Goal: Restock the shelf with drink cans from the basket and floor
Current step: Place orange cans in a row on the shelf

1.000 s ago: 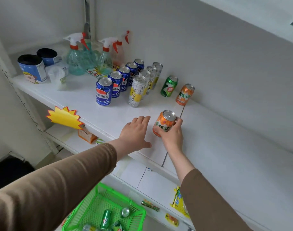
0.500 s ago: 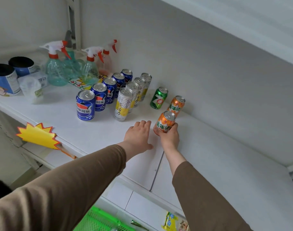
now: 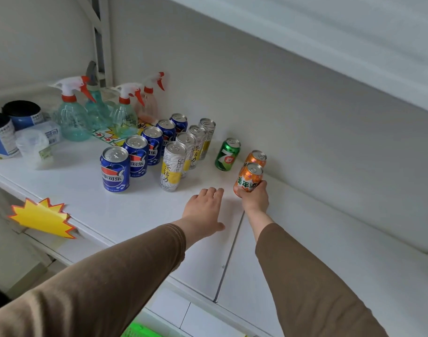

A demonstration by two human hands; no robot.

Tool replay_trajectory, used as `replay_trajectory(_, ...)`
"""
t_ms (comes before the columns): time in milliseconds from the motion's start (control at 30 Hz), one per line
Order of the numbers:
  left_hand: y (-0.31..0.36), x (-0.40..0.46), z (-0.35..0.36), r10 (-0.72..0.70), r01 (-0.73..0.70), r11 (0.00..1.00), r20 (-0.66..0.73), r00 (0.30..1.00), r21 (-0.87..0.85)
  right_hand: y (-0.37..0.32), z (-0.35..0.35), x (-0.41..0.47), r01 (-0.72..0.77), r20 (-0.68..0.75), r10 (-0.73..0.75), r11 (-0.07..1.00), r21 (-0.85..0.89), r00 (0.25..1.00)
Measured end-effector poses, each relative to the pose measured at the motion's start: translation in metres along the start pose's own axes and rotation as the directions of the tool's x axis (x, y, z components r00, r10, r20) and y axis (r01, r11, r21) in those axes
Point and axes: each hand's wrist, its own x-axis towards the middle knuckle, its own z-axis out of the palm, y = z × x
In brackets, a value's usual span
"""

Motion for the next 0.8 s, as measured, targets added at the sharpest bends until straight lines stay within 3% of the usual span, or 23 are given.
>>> replay_trajectory(233, -0.007, -0.008, 0.004, -0.008, 0.008, 1.000, 0.004, 1.000, 0.010, -0.001, 0.004, 0.007, -0.015, 0.001, 0.015, 0.999, 0.029, 1.000)
replay_trajectory(500, -0.017, -0.040, 0.000, -0.043, 0.043, 0.999, -0.001, 0.999, 0.029, 0.016, 0.012, -0.011, -0.102, 0.072, 0.087, 0.967, 0.235, 0.994)
replay_trajectory(667, -0.029, -0.078, -0.004, -0.057, 0.059, 0.997, -0.034, 0.998, 0.050, 0.014, 0.000, -0.086, 0.157, 0.084, -0.153, 0.987, -0.037, 0.985)
replay_trajectory(800, -0.040, -0.122, -0.008, -0.058, 0.065, 0.993, -0.078, 0.995, 0.095, 0.024, -0.004, -0.150, 0.421, 0.187, -0.382, 0.868, -0.265, 0.905)
